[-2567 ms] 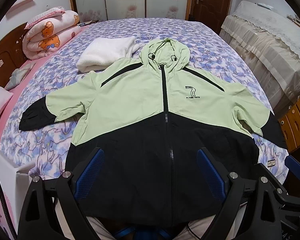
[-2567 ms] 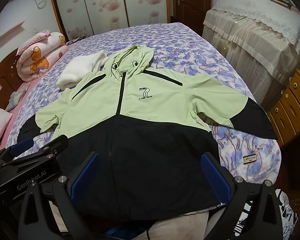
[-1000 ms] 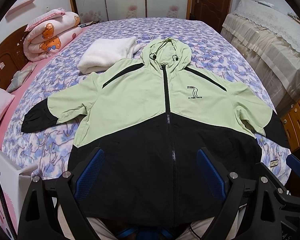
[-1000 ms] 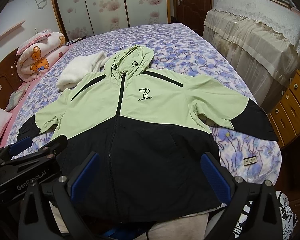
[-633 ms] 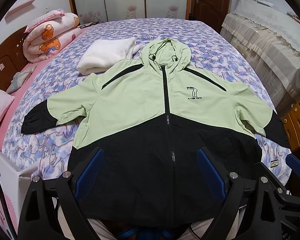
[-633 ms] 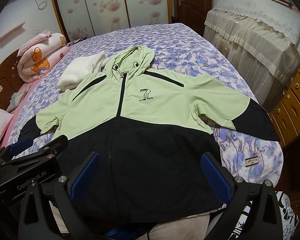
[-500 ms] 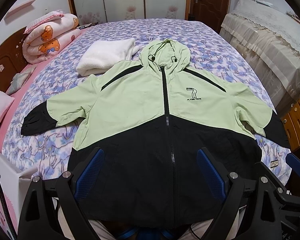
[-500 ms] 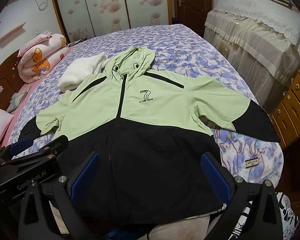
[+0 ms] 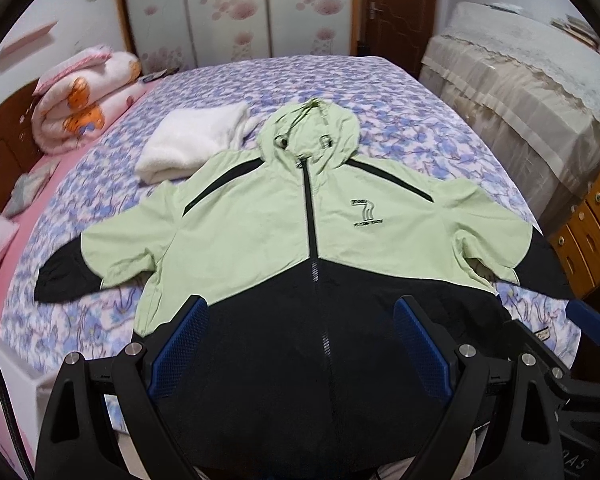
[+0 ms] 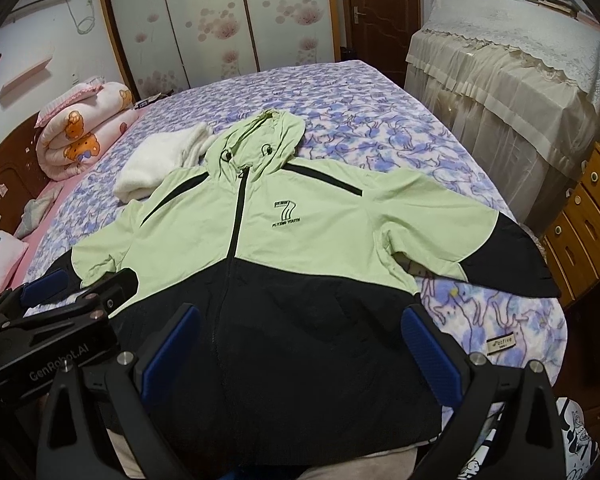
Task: Fold large clothes
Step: 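Grasp the black sleeve cuff of the jacket with the right gripper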
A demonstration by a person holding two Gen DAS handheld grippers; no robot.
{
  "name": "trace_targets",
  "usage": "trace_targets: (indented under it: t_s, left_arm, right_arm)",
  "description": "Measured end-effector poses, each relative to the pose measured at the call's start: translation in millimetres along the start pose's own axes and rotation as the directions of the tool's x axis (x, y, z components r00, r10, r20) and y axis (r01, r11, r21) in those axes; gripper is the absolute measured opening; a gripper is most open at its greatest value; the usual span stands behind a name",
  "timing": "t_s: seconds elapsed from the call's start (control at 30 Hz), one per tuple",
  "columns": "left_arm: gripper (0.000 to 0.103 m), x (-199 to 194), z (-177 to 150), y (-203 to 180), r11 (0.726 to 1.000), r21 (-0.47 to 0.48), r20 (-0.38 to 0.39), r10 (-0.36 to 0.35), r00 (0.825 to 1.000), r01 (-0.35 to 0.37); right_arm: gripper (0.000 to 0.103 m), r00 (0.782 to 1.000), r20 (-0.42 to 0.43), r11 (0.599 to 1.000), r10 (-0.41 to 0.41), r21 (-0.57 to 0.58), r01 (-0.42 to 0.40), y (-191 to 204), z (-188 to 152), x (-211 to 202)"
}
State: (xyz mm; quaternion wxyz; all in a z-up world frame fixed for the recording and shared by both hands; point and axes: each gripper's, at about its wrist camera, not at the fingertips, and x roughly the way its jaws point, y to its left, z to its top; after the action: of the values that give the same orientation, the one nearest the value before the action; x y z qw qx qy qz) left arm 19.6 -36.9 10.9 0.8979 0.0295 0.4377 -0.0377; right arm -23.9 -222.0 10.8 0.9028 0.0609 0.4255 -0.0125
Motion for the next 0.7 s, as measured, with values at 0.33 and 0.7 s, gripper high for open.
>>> trace_targets:
  t_s: [0.33,0.7]
  left_arm:
    - [0.093,1,35,-52,0.990,0.118,0.046,-0.079,0.996,0.073]
    - [0.093,37,78,-116,0.964,0.179,-0.006,-0.198,0.980,0.196]
  right_arm:
    - [0.101,0.997,0.056,0.995,-0.057,0.079,0.053,-51,18,-1]
    - [0.101,0.987,0.058,0.954,-0.149,0.272,0.128,-152,29,14]
